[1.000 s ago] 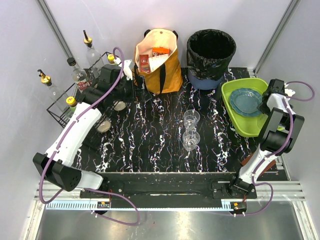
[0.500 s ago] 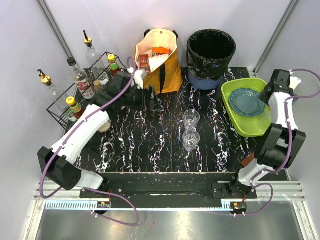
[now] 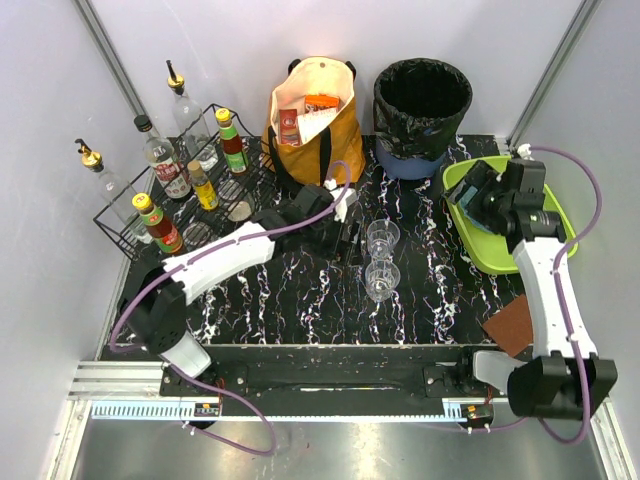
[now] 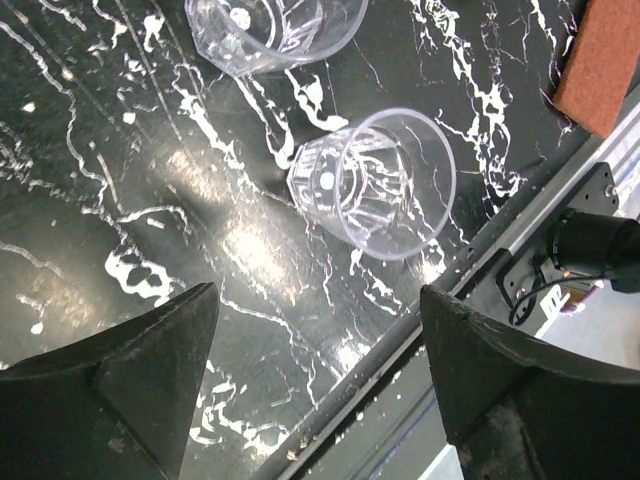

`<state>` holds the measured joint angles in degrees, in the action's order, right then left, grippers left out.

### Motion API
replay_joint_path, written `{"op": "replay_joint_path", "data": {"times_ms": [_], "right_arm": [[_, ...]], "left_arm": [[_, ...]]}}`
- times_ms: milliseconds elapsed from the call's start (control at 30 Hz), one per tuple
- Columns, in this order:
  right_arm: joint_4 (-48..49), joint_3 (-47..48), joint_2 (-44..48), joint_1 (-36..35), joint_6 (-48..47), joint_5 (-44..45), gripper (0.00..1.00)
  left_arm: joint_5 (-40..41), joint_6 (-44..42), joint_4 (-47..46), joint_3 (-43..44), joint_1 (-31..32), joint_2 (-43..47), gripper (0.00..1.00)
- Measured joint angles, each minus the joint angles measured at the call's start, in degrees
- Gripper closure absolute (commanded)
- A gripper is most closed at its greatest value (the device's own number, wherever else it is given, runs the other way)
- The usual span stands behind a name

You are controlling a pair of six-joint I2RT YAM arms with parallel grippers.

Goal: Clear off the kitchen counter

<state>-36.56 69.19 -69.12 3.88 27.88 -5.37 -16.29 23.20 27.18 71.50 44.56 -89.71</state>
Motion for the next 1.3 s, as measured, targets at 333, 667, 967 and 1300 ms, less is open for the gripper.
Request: {"op": "replay_joint_path", "data": {"times_ms": [333, 667, 967, 1300], "right_arm": [[0.74, -12.28, 10.36, -0.15, 7.15, -8.41, 0.08], [0.28, -14.73, 10.45, -0.15, 10.67, -9.31, 0.11], [0.26, -14.93, 10.47, -0.15, 12.17, -9.73, 0.00], [4.74, -17.42, 11.02, -0.15, 14.75, -20.57, 0.00]], "left_arm": [[-0.17, 4.35, -8.57, 1.27, 1.33, -11.80, 0.31], [-0.37, 7.13, -6.84, 8.17, 3.82, -20.02, 0.68], [0.76, 5.66, -2.64, 10.54, 3.76, -20.87, 1.00], [-5.84, 7.67, -1.40, 10.34, -1.22, -12.74, 1.00]]}}
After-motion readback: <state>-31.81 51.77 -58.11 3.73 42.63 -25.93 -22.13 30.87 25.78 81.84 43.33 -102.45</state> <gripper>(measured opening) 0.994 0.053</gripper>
